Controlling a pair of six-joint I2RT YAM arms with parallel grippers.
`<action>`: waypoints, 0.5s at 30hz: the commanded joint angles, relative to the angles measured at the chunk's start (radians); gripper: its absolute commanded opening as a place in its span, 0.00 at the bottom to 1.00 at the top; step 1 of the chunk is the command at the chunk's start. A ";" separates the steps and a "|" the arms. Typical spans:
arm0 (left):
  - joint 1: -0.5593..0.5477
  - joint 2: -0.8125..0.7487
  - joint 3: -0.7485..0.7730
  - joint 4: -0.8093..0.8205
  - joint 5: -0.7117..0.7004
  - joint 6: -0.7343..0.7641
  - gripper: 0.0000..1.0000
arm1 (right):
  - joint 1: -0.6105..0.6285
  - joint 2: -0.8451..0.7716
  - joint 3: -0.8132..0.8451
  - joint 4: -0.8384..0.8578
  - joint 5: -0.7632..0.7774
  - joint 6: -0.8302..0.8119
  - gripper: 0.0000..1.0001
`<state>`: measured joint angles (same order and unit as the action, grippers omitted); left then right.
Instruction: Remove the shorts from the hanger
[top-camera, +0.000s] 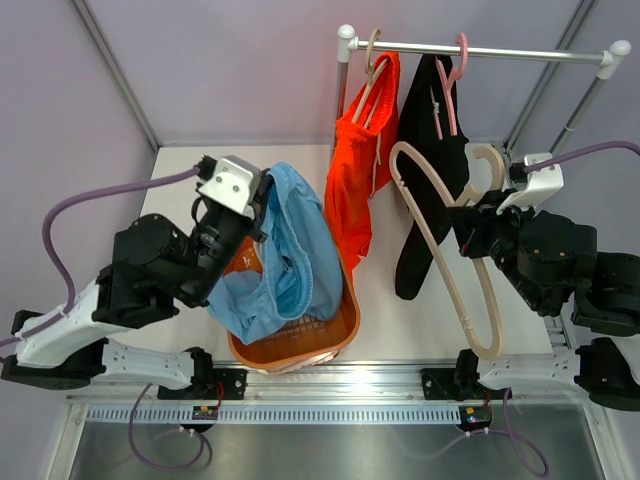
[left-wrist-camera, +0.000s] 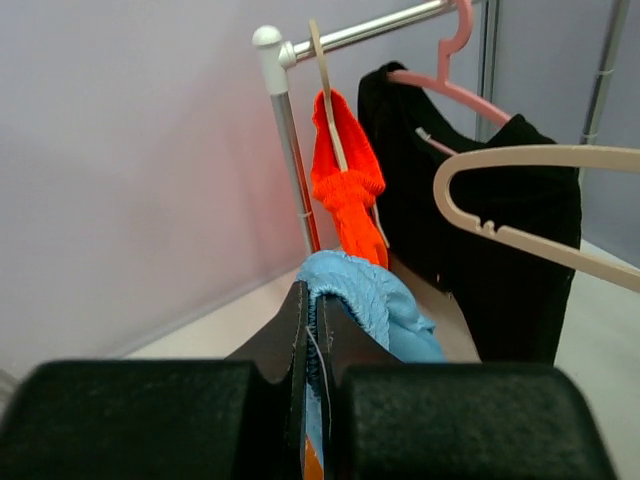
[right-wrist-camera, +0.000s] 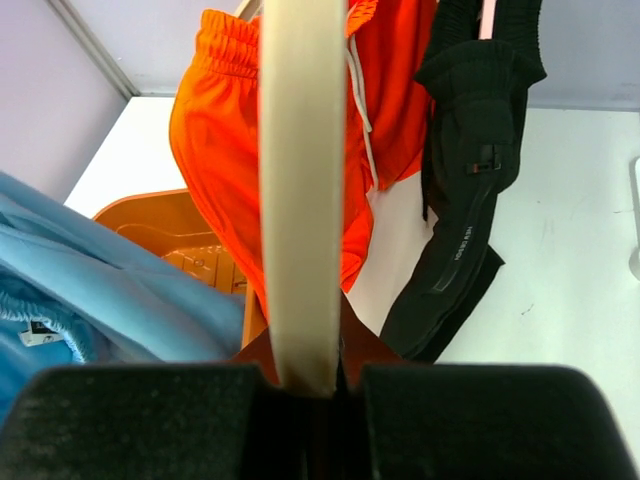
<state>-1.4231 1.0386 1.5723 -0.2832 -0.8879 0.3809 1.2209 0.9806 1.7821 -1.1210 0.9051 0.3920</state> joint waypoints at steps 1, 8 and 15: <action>0.076 -0.003 0.155 -0.091 0.081 -0.180 0.00 | -0.008 0.021 0.051 0.010 -0.024 -0.001 0.00; 0.170 0.000 0.074 -0.255 0.078 -0.356 0.06 | -0.008 0.023 0.095 0.050 -0.104 -0.034 0.00; 0.448 -0.065 -0.190 -0.309 0.379 -0.622 0.05 | -0.008 0.053 0.238 0.059 -0.115 -0.111 0.00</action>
<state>-1.0714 0.9752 1.4551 -0.5793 -0.6968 -0.0746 1.2201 1.0302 1.9545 -1.1168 0.8089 0.3408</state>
